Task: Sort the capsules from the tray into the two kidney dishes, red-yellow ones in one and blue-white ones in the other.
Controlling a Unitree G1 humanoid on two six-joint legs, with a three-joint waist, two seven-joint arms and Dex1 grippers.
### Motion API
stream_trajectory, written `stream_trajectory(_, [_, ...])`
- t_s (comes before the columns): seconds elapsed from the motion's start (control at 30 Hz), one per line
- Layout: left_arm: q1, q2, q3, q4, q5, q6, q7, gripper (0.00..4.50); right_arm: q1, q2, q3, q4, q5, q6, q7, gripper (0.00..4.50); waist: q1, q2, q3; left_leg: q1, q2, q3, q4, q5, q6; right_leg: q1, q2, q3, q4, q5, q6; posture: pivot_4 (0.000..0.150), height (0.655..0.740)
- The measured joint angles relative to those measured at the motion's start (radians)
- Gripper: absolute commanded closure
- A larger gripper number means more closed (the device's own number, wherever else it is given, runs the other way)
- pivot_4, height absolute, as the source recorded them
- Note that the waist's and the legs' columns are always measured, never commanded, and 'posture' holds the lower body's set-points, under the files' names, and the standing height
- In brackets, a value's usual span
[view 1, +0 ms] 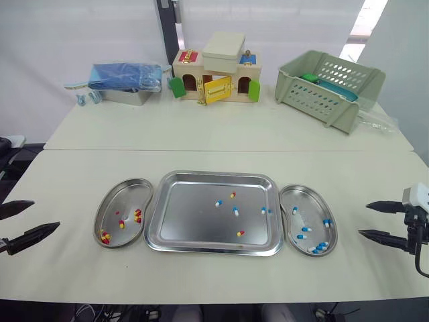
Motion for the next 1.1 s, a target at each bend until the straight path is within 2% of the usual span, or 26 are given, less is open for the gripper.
stream_trajectory(0.2, [-0.028,-0.012,-0.005,0.002,0.028,-0.003,-0.019,0.0,-0.009,0.0,0.005,0.0,-0.001,0.0,0.001,0.02,0.0,0.0,0.0,0.0,0.0,0.0,0.0,0.0,0.0,0.0,0.0,0.0,0.0,0.0,0.0,0.15,0.74])
stream_trajectory(0.3, [-0.031,-0.05,-0.016,-0.009,0.03,-0.023,-0.037,0.0,-0.017,-0.001,0.016,0.0,0.0,0.001,0.008,0.02,0.0,0.0,0.0,0.0,0.0,0.0,0.0,0.0,0.0,0.0,0.0,0.0,0.0,0.0,0.0,0.15,0.74])
stream_trajectory(0.47, [-0.004,-0.194,-0.02,-0.107,-0.007,-0.102,-0.098,0.0,-0.06,-0.024,0.04,-0.037,0.016,0.035,0.042,0.02,-0.002,0.001,0.0,0.0,0.0,0.001,0.001,0.0,0.0,0.0,0.0,0.001,0.0,0.0,0.0,0.15,0.74])
stream_trajectory(0.67, [0.126,-0.393,-0.092,-0.336,-0.059,-0.173,-0.147,0.0,-0.194,-0.025,0.119,-0.234,0.1,0.155,0.037,0.02,-0.004,0.0,0.0,0.0,0.001,0.0,0.001,0.0,0.0,0.001,0.0,0.0,0.0,0.0,0.0,0.15,0.74])
stream_trajectory(0.8, [0.207,-0.597,-0.187,-0.501,-0.093,-0.249,-0.116,0.0,-0.369,0.034,0.265,-0.363,0.128,0.277,-0.025,0.02,-0.005,0.0,-0.001,-0.001,0.0,0.001,0.002,0.0,0.0,0.001,-0.002,0.001,-0.001,0.001,0.002,0.15,0.74])
stream_trajectory(0.93, [0.287,-0.785,-0.267,-0.544,-0.097,-0.369,-0.101,0.0,-0.526,0.133,0.434,-0.41,0.11,0.356,-0.073,0.02,-0.001,-0.001,-0.001,-0.001,-0.001,0.001,0.002,0.0,0.0,0.001,-0.002,0.001,-0.001,0.001,0.002,0.15,0.74])
stream_trajectory(1.1, [0.32,-0.876,-0.331,-0.534,-0.082,-0.522,-0.082,0.0,-0.722,0.285,0.68,-0.358,-0.004,0.405,-0.11,0.02,0.004,0.001,-0.001,-0.002,-0.001,0.001,0.002,0.0,0.0,-0.001,-0.002,0.001,-0.001,0.002,0.001,0.15,0.74])
